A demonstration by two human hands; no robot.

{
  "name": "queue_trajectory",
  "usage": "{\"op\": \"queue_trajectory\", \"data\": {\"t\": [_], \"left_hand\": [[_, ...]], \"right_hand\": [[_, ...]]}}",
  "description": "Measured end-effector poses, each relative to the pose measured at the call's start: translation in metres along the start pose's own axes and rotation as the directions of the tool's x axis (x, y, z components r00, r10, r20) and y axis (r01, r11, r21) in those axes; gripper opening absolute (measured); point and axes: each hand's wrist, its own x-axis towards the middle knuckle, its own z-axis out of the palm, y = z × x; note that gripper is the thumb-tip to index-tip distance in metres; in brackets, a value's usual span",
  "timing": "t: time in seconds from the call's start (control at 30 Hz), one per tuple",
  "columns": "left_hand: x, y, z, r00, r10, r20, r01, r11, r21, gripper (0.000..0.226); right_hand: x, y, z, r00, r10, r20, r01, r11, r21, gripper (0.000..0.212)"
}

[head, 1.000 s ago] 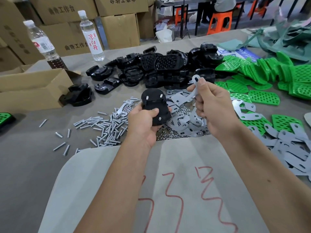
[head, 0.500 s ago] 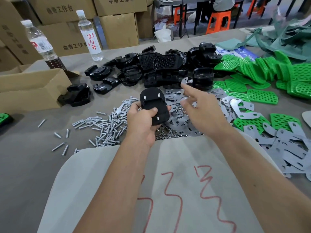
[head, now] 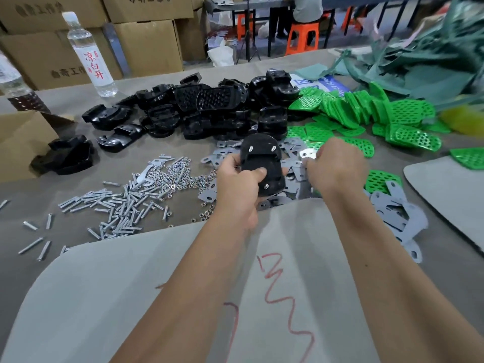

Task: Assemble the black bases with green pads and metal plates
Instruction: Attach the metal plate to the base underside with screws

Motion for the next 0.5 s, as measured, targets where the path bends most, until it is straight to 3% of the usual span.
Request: {"op": "queue_trajectory", "data": {"t": [0.13, 0.23, 0.33, 0.43, 0.5], "left_hand": [[0.001, -0.004, 0.011, 0.999, 0.007, -0.032, -0.006, 0.999, 0.042, 0.031], [0.002, -0.003, 0.011, 0.998, 0.006, -0.060, -0.004, 0.999, 0.044, 0.031], [0.003, 0.003, 0.001, 0.996, 0.018, -0.083, -0.014, 0.999, 0.046, 0.035], [0.003, 0.012, -0.017, 0.988, 0.063, -0.141, -0.053, 0.996, 0.075, 0.035], [0.003, 0.018, -0.032, 0.977, 0.094, -0.193, -0.074, 0.992, 0.107, 0.033]], "right_hand": [[-0.003, -0.005, 0.001, 0.998, -0.055, -0.038, 0.056, 0.998, 0.030, 0.028], [-0.006, -0.011, 0.001, 0.949, -0.209, -0.235, 0.214, 0.977, -0.004, 0.034], [-0.009, -0.018, 0.000, 0.909, -0.208, -0.360, 0.308, 0.920, 0.245, 0.044], [-0.018, -0.030, 0.002, 0.950, -0.163, -0.267, 0.301, 0.706, 0.641, 0.056], [-0.026, -0.041, 0.007, 0.977, -0.186, -0.101, 0.172, 0.418, 0.892, 0.060]]}}
